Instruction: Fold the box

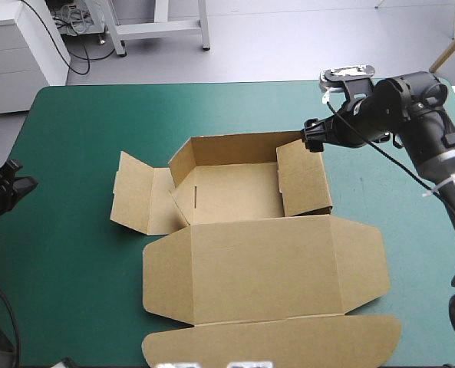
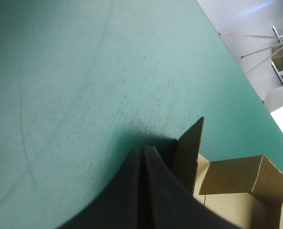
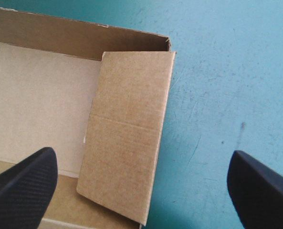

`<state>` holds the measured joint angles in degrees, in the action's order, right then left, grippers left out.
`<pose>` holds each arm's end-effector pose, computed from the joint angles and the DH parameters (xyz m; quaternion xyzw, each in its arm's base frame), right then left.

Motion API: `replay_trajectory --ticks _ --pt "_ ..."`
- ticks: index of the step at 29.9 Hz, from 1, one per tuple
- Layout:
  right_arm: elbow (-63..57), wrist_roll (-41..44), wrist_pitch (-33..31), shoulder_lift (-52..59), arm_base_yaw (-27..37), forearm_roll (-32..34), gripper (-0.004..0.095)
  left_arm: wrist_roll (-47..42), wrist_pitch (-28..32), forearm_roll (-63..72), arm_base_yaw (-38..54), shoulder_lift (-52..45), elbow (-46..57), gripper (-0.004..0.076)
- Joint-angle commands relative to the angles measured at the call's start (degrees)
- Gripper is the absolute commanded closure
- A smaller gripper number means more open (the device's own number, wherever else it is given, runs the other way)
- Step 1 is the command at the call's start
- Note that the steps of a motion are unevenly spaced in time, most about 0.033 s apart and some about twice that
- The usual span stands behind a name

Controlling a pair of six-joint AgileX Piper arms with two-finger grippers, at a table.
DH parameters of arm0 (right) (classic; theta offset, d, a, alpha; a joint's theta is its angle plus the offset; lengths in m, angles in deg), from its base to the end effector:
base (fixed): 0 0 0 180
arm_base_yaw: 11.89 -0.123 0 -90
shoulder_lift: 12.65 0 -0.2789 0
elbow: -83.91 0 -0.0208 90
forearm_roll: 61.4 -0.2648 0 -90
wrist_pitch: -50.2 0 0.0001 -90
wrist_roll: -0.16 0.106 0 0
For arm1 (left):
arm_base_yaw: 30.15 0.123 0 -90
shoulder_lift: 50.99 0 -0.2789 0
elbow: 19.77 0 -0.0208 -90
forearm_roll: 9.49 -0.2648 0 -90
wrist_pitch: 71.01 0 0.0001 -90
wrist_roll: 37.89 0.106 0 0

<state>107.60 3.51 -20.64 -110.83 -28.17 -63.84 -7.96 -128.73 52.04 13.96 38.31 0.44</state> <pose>0.3343 0.1021 0.4028 -0.1068 0.9484 0.0717 0.2899 0.2646 0.1467 0.2739 -0.3271 0.8198 -0.3099 0.3534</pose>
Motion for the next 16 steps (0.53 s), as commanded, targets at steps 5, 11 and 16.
replay_trajectory --ticks 5,11,16 --pt "-2.4 0.4 2.9 2.4 0.0 0.8 0.0017 0.1 -0.3 3.3 0.0 -2.2 -1.4 0.0734" --pt "-3.1 0.8 4.2 -4.5 0.0 2.1 0.0017 0.1 -0.3 3.3 0.0 -2.2 -1.4 0.0734" --pt "-3.1 0.8 4.6 -10.5 0.0 -0.2 0.0017 0.1 -0.3 3.3 0.0 -2.2 -1.4 0.0734"
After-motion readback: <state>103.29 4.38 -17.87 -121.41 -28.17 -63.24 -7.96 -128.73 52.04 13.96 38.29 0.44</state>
